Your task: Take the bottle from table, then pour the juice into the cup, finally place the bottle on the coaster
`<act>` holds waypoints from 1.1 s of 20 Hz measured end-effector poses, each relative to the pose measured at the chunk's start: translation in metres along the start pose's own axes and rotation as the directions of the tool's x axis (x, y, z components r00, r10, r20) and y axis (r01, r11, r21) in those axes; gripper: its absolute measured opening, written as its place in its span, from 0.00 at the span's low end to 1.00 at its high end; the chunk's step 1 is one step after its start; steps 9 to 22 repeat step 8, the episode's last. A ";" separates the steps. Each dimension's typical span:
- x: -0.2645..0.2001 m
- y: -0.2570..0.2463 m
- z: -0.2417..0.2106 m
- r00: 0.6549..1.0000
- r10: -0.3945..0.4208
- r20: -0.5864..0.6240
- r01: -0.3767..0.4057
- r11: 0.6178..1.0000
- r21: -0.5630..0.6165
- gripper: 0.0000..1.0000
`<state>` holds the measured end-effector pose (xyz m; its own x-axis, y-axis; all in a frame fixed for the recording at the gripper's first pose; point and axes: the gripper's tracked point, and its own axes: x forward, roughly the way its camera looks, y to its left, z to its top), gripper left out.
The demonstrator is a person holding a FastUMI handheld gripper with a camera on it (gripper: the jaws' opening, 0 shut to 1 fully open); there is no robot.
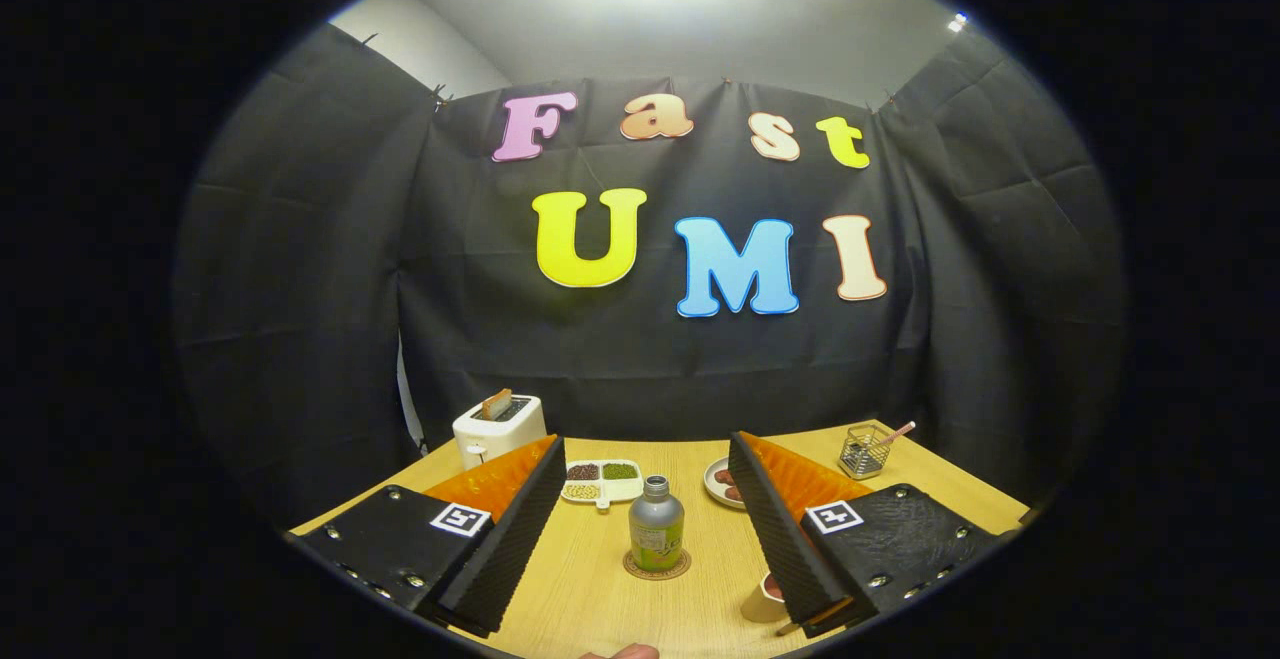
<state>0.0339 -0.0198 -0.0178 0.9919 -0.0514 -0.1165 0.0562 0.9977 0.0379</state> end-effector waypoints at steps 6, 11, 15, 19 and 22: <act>-0.008 0.003 0.009 1.000 0.008 0.017 -0.008 1.000 -0.008 0.99; -0.010 0.005 0.005 1.000 0.011 0.009 -0.011 1.000 -0.008 0.99; -0.010 0.005 0.005 1.000 0.011 0.009 -0.011 1.000 -0.008 0.99; -0.010 0.005 0.005 1.000 0.011 0.009 -0.011 1.000 -0.008 0.99; -0.010 0.005 0.005 1.000 0.011 0.009 -0.011 1.000 -0.008 0.99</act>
